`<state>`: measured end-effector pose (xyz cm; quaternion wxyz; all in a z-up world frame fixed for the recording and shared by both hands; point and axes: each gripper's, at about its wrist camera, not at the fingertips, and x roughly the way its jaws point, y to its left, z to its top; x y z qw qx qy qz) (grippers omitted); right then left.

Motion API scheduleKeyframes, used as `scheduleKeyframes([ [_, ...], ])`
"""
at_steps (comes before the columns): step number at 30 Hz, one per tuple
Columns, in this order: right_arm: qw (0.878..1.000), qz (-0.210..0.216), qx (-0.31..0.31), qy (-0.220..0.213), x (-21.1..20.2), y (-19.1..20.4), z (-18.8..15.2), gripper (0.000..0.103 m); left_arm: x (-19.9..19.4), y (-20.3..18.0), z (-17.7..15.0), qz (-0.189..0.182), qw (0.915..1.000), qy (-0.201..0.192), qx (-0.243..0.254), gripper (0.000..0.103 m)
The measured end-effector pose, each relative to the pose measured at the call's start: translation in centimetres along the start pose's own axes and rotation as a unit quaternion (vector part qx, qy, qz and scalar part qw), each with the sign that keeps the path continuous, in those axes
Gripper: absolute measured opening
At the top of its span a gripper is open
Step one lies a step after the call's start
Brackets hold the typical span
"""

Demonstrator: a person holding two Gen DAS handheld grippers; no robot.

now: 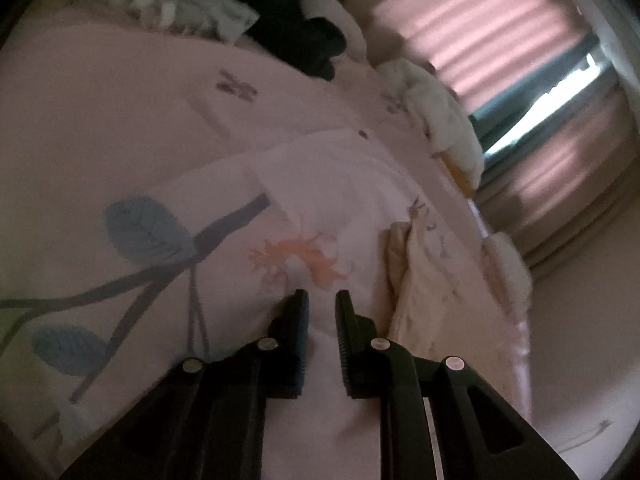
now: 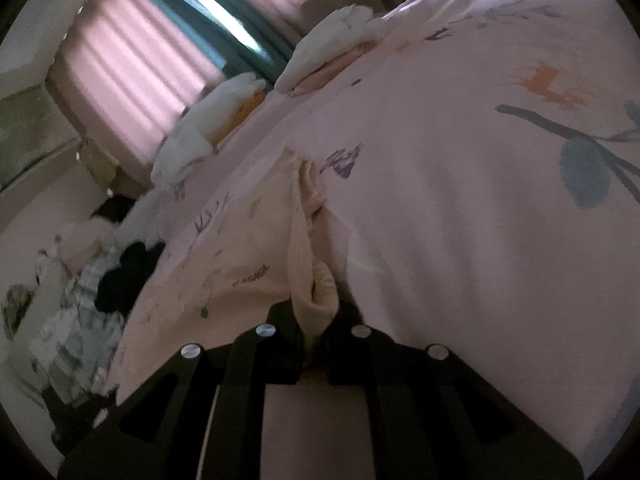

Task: Fold small clothes

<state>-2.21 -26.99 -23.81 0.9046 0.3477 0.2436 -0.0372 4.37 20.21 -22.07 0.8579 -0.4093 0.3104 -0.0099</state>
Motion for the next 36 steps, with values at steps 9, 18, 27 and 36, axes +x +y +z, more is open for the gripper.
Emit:
scheduleKeyframes([
  [9, 0.984, -0.174, -0.029, -0.027, -2.0, 3.2, 0.3, 0.026, 0.3, -2.2, -0.7, 0.022, 0.9976, -0.006, 0.065, 0.023],
  [18, 0.987, -0.078, 0.14, 0.03, -3.2, 2.0, 0.8, 0.059, 0.9, -3.1, -0.8, 0.014, 0.9966, -0.004, 0.081, 0.04],
  [27, 0.991, -0.052, 0.115, 0.044, -2.2, 4.7, -1.5, 0.062, 1.0, -3.1, -0.9, 0.013, 0.9969, -0.007, 0.078, 0.044],
  [36, 0.991, -0.011, 0.127, 0.047, 0.0, 3.3, -2.0, 0.013, 0.9, -3.0, -0.7, 0.008, 0.997, 0.0, 0.077, 0.044],
])
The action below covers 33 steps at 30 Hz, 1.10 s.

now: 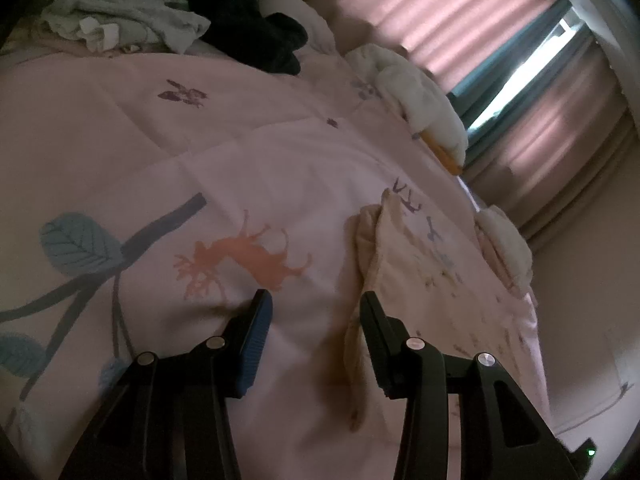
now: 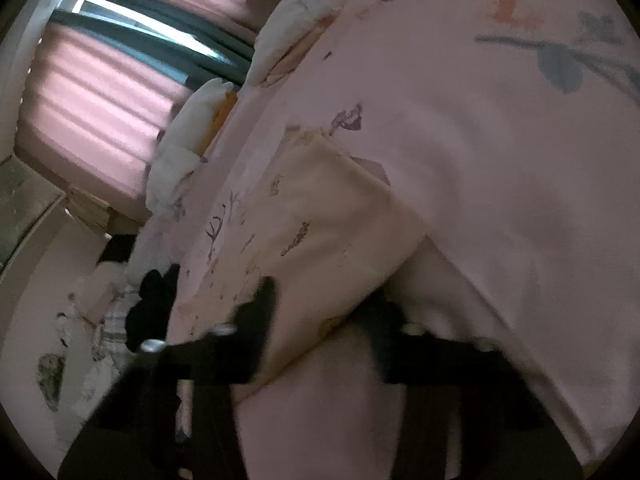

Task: Fold small clothes

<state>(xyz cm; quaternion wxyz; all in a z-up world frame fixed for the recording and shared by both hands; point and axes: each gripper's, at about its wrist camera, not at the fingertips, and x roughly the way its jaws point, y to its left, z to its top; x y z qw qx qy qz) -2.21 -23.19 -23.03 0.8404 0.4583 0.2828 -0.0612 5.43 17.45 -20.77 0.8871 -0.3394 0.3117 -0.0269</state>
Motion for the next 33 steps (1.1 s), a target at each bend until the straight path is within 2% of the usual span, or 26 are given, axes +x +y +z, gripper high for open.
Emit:
scheduleKeyframes([
  [1, 1.0, -0.016, -0.006, -0.005, 0.4, -0.1, 0.0, 0.0, 0.0, 0.0, 0.0, 0.0, 1.0, 0.001, 0.002, 0.044],
  [4, 0.998, -0.044, -0.042, -0.018, 0.7, 0.5, -0.3, 0.0, -0.1, -0.1, -0.1, 0.001, 1.0, 0.0, 0.007, 0.044],
  [8, 0.99, -0.092, -0.102, -0.037, 0.8, 1.8, -1.1, 0.0, -0.2, -0.2, -0.2, 0.003, 0.9999, 0.0, 0.01, 0.044],
  [14, 0.992, -0.078, -0.096, -0.035, 0.7, 0.7, -0.4, 0.0, -0.2, -0.2, -0.2, 0.002, 1.0, 0.0, 0.009, 0.044],
  [20, 0.986, -0.099, -0.125, -0.045, 1.0, 1.6, -1.1, 0.0, -0.3, -0.4, -0.4, -0.001, 1.0, 0.003, 0.008, 0.044],
  [33, 0.986, -0.092, -0.128, -0.049, 1.0, 1.2, -0.9, 0.0, -0.2, -0.8, -0.6, 0.003, 0.9999, 0.004, 0.016, 0.044],
])
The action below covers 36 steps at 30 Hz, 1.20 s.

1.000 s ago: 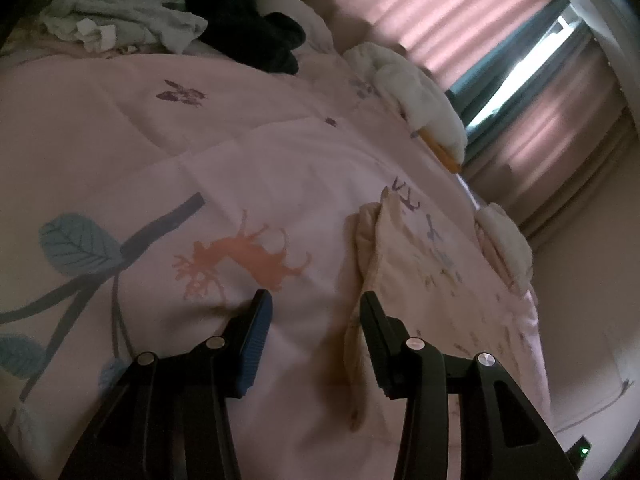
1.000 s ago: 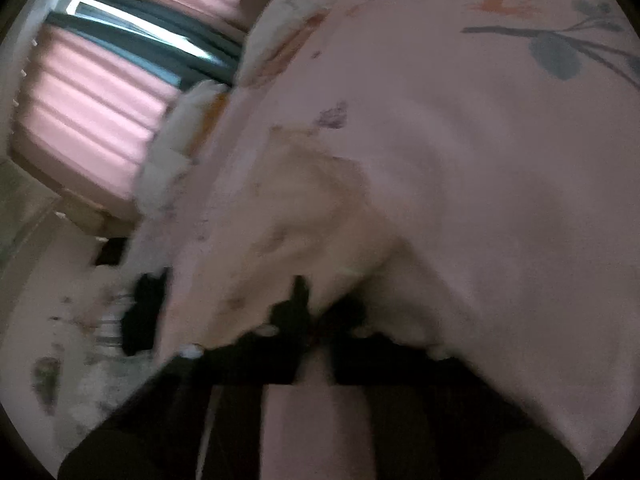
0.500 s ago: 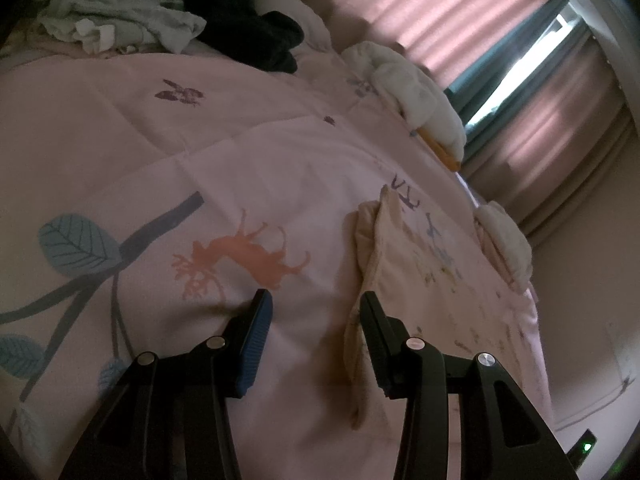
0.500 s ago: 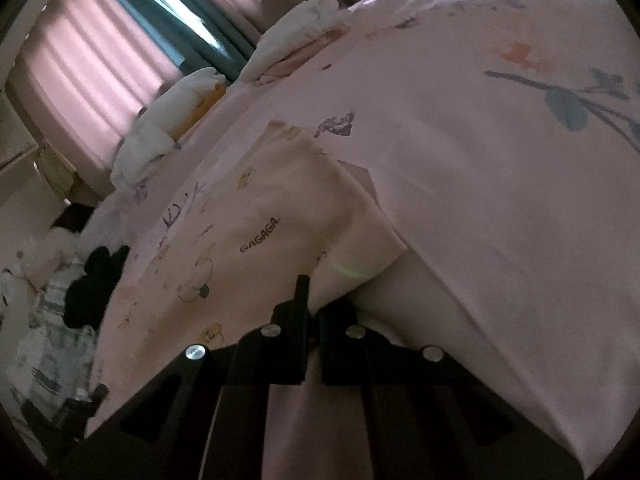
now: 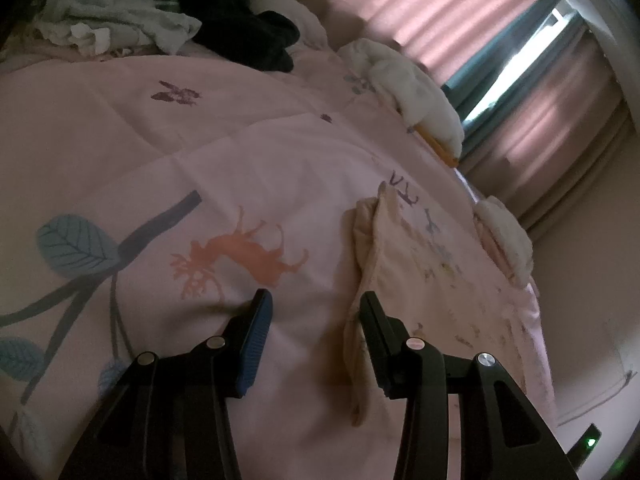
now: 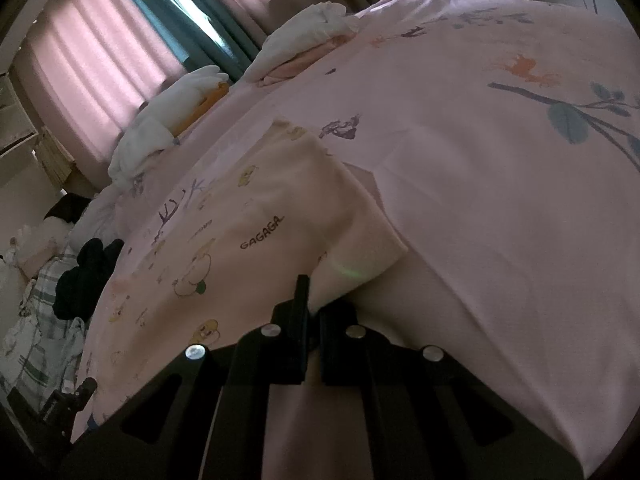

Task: Fold small clothes

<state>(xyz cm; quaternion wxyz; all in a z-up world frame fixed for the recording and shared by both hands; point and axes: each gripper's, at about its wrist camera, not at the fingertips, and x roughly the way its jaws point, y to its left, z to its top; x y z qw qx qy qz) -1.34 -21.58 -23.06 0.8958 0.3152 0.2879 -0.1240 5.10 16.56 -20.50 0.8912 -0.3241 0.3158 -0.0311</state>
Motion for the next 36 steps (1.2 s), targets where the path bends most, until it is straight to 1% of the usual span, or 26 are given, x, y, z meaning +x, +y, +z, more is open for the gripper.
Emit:
scheduleKeyframes([
  [12, 1.0, 0.01, 0.005, -0.001, 0.1, -0.1, 0.0, 0.0, 0.1, -0.2, -0.3, 0.006, 1.0, -0.001, 0.007, 0.044],
  [15, 1.0, 0.02, 0.018, -0.005, -0.1, -0.2, 0.1, 0.0, 0.1, -0.2, -0.2, 0.006, 1.0, 0.0, 0.007, 0.044],
  [16, 0.999, 0.028, 0.027, -0.001, 0.0, -0.2, 0.4, 0.004, 0.1, -0.2, -0.2, 0.006, 1.0, 0.0, 0.007, 0.044],
  [18, 0.998, 0.053, 0.044, 0.001, -0.2, -0.1, 1.0, 0.006, 0.2, -0.2, -0.2, 0.006, 1.0, 0.0, 0.008, 0.044],
  [20, 0.994, 0.093, 0.057, -0.01, -0.7, 0.5, 1.9, 0.006, 0.2, -0.2, -0.1, 0.005, 1.0, 0.0, 0.007, 0.044],
  [22, 0.991, 0.12, 0.056, -0.026, -1.5, 1.9, 2.6, 0.005, 0.2, -0.2, -0.1, 0.005, 1.0, 0.001, 0.005, 0.044],
  [24, 0.989, 0.138, 0.04, -0.036, -2.1, 3.7, 2.9, 0.006, 0.2, -0.2, -0.1, 0.004, 1.0, 0.002, 0.003, 0.044],
  [26, 0.986, 0.162, 0.012, -0.031, -2.0, 6.3, 3.1, 0.006, 0.2, -0.1, 0.0, 0.001, 1.0, 0.003, -0.002, 0.044],
  [29, 0.982, 0.188, -0.023, -0.009, -1.3, 10.3, 3.0, 0.006, 0.2, 0.0, 0.0, -0.003, 1.0, 0.005, -0.007, 0.044],
  [32, 0.971, 0.232, -0.047, 0.022, -0.5, 13.7, 1.9, 0.004, 0.2, 0.2, 0.1, -0.011, 0.9998, 0.009, -0.011, 0.044],
  [33, 0.963, 0.261, -0.055, 0.038, -0.3, 14.8, 1.4, 0.002, 0.1, 0.4, 0.2, -0.014, 0.9997, 0.01, -0.016, 0.044],
  [34, 0.952, 0.293, -0.066, 0.057, -0.2, 16.0, 0.6, 0.002, 0.1, 0.6, 0.3, -0.019, 0.9995, 0.012, -0.022, 0.044],
  [36, 0.94, 0.317, -0.099, 0.082, -0.3, 18.3, -1.2, 0.002, -0.1, 1.5, 0.6, -0.034, 0.9984, 0.013, -0.043, 0.044],
])
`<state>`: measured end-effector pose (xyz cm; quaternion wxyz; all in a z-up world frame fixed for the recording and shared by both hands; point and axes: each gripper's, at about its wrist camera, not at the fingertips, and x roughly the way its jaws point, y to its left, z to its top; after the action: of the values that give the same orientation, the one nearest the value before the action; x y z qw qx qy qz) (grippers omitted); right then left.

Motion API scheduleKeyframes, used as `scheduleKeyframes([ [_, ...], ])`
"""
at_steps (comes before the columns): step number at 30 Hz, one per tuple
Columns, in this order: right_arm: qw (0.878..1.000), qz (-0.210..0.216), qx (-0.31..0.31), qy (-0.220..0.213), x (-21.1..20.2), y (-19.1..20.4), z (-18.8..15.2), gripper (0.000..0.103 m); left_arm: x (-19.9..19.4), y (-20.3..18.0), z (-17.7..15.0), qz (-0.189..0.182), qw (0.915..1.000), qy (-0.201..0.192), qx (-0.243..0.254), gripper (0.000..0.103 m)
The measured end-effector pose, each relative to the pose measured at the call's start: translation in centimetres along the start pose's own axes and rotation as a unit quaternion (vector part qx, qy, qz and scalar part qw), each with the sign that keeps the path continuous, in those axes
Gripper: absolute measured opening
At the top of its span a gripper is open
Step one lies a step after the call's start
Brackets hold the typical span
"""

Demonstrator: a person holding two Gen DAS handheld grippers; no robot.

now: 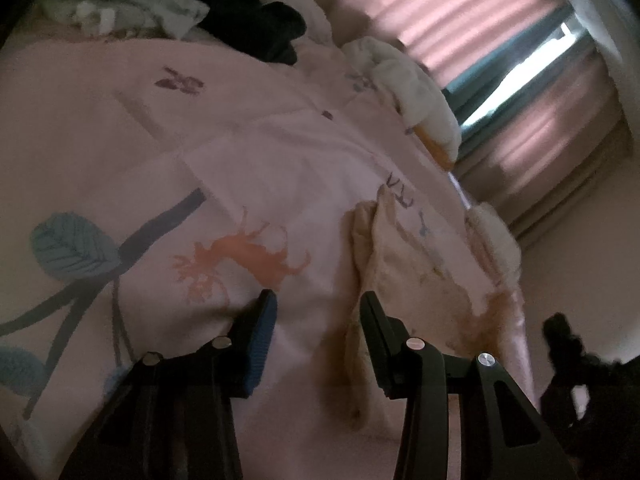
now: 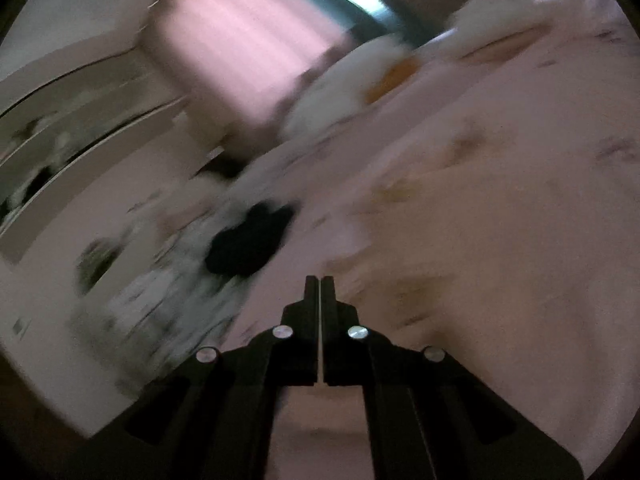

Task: Fold small clothes

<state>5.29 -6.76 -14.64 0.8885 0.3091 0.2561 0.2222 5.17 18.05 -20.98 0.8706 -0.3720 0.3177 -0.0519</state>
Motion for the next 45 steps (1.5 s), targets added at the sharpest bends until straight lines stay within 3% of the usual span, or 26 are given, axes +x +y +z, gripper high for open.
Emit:
scheduleKeyframes([
  [1, 0.999, -0.008, -0.032, 0.023, 1.3, 1.4, -0.9, 0.001, -0.1, 0.5, 0.2, -0.012, 0.9998, 0.001, -0.015, 0.044],
  [4, 0.988, -0.101, -0.111, 0.037, 3.0, 3.4, -2.6, 0.006, -0.3, 1.2, 0.4, -0.038, 0.9988, 0.011, -0.031, 0.044],
  [6, 0.987, -0.105, -0.11, 0.045, 2.8, 2.8, -2.5, 0.006, -0.3, 1.0, 0.4, -0.041, 0.9988, 0.021, -0.02, 0.044],
  [8, 0.985, -0.14, -0.101, 0.03, 1.9, 1.5, -1.3, 0.018, -0.3, 0.8, 0.3, -0.037, 0.999, 0.023, -0.009, 0.044],
  [9, 0.981, -0.163, -0.105, 0.017, 1.2, 1.0, -0.7, 0.034, -0.3, 0.8, 0.3, -0.036, 0.999, 0.024, -0.007, 0.044],
  [11, 0.973, -0.204, -0.111, -0.001, 0.3, 0.1, 0.4, 0.048, -0.3, 0.8, 0.3, -0.037, 0.999, 0.023, -0.011, 0.044],
  [14, 0.967, -0.223, -0.12, -0.007, 0.0, -0.7, 1.6, 0.054, -0.3, 0.9, 0.3, -0.04, 0.9986, 0.019, -0.029, 0.044],
  [16, 0.955, -0.251, -0.161, 0.006, 1.1, -0.1, 1.7, 0.059, -0.2, 0.9, 0.4, -0.038, 0.9985, 0.016, -0.035, 0.044],
  [20, 0.937, -0.258, -0.229, 0.048, 4.3, -0.2, 1.5, 0.058, 0.0, 0.9, 0.5, -0.032, 0.9989, 0.016, -0.032, 0.044],
  [22, 0.92, -0.305, -0.235, 0.068, 6.6, -1.3, 1.4, 0.053, 0.0, 0.8, 0.5, -0.036, 0.9987, 0.019, -0.03, 0.044],
  [23, 0.909, -0.337, -0.233, 0.079, 7.6, -2.2, 1.3, 0.045, 0.0, 0.9, 0.6, -0.039, 0.9986, 0.022, -0.029, 0.044],
  [24, 0.906, -0.353, -0.213, 0.099, 8.4, -3.6, 1.5, 0.017, 0.1, 1.0, 0.6, -0.043, 0.9983, 0.026, -0.029, 0.044],
  [25, 0.913, -0.347, -0.188, 0.104, 8.3, -4.4, 1.9, 0.009, 0.1, 1.2, 0.8, -0.049, 0.9979, 0.03, -0.031, 0.044],
  [28, 0.957, -0.269, -0.097, 0.038, 5.2, -5.4, 3.6, 0.006, 0.1, 1.7, 1.1, -0.061, 0.9966, 0.036, -0.041, 0.044],
  [30, 0.977, -0.205, -0.057, 0.018, 3.8, -5.4, 4.5, 0.006, 0.1, 2.0, 1.2, -0.066, 0.9959, 0.035, -0.052, 0.044],
  [34, 0.993, -0.111, -0.043, 0.022, 3.2, -3.3, 5.3, 0.005, 0.1, 1.9, 1.2, -0.058, 0.9966, 0.029, -0.051, 0.044],
  [38, 0.998, 0.032, -0.023, 0.055, 4.1, -0.5, 3.8, 0.001, 0.3, 1.5, 1.2, -0.052, 0.9976, 0.029, -0.037, 0.044],
  [39, 0.996, 0.036, -0.034, 0.07, 4.7, 0.3, 3.1, 0.001, 0.2, 1.7, 1.3, -0.056, 0.9973, 0.029, -0.039, 0.044],
  [42, 0.982, -0.082, -0.148, 0.088, 6.6, 2.7, 1.0, 0.005, 0.1, 2.3, 1.4, -0.071, 0.9958, 0.035, -0.047, 0.044],
  [45, 0.98, -0.088, -0.155, 0.085, 6.6, 2.5, 1.4, 0.006, 0.0, 3.0, 1.6, -0.091, 0.9933, 0.046, -0.054, 0.044],
])
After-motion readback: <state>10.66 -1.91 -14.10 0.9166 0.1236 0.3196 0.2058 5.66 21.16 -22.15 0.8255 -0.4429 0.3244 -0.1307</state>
